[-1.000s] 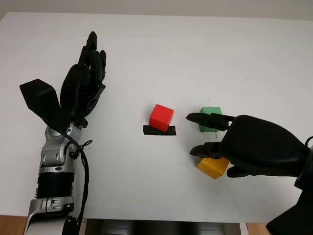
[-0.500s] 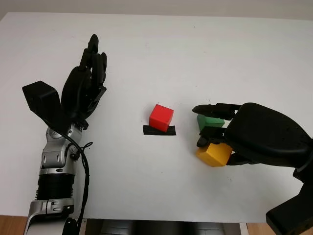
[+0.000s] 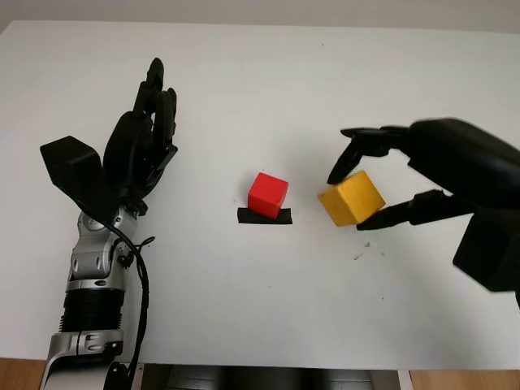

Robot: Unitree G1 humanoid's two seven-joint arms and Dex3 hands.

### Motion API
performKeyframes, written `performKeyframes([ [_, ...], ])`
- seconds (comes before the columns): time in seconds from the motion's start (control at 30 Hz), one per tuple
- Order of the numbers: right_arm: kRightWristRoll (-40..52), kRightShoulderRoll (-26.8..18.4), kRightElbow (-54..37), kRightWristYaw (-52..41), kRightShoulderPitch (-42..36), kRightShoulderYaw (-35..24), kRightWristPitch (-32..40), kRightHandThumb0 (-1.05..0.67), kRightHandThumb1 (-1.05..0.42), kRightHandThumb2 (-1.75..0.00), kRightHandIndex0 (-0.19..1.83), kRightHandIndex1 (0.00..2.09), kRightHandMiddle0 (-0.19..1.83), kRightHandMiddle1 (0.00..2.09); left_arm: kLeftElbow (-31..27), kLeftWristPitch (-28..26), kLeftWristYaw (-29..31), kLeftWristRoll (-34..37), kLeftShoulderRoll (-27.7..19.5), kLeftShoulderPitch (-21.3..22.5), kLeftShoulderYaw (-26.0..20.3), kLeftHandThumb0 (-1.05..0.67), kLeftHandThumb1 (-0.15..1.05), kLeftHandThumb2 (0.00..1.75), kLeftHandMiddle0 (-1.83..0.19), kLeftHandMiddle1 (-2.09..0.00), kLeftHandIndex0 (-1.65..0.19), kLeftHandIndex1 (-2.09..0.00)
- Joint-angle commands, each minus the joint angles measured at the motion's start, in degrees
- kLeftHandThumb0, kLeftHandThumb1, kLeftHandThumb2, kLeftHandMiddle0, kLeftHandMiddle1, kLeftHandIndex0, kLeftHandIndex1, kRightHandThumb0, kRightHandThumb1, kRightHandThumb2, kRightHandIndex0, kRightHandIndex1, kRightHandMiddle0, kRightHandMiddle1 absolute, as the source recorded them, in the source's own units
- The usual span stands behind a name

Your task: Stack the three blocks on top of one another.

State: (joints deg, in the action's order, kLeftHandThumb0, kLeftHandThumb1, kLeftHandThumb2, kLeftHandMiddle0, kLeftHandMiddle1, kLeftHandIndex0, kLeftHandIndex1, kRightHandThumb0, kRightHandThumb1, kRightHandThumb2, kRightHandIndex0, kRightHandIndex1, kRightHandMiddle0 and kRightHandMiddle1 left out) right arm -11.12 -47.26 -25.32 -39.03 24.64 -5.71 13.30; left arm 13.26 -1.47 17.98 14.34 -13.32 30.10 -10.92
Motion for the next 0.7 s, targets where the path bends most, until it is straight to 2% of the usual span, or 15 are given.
performKeyframes([
  [0.0,1.5,-0.8,3.5,-1.7,7.0,1.5,1.1,-0.38,-0.84,-0.05,0.37,0.05,0.66,1.13,0.3,0.1,0.4,-0.1,-0.6,0.9,0.3,-0.78,1.05,0.63,0.19,-0.01,0.19,-0.01],
  [0.13,2.0,1.1,12.0,-3.7,17.8,6.4,1.4,-0.34,-0.82,-0.05,0.37,0.05,0.71,1.07,0.7,0.6,0.4,-0.3,-0.6,1.3,0.3,-0.78,1.05,0.63,0.19,-0.01,0.19,-0.01],
  [0.23,0.3,2.0,17.5,-3.8,22.2,9.9,-2.1,-0.38,-0.83,-0.06,0.37,0.05,0.66,1.21,0.6,0.8,-0.1,-0.5,-0.4,1.5,0.2,-0.79,1.05,0.62,0.18,-0.03,0.18,-0.02],
  [0.43,-0.7,5.2,28.4,-4.2,27.7,14.3,-9.9,-0.41,-0.88,-0.06,0.34,0.04,0.49,1.42,0.2,1.0,-0.7,-0.3,0.0,1.4,0.3,-0.79,1.05,0.61,0.17,-0.05,0.18,-0.03],
  [0.67,-2.8,7.9,40.0,-4.4,32.1,17.6,-20.1,-0.46,-0.88,-0.05,0.34,0.04,0.50,1.42,-0.1,1.2,-2.2,-1.0,0.3,1.4,0.7,-0.79,1.05,0.63,0.18,-0.05,0.19,-0.02],
])
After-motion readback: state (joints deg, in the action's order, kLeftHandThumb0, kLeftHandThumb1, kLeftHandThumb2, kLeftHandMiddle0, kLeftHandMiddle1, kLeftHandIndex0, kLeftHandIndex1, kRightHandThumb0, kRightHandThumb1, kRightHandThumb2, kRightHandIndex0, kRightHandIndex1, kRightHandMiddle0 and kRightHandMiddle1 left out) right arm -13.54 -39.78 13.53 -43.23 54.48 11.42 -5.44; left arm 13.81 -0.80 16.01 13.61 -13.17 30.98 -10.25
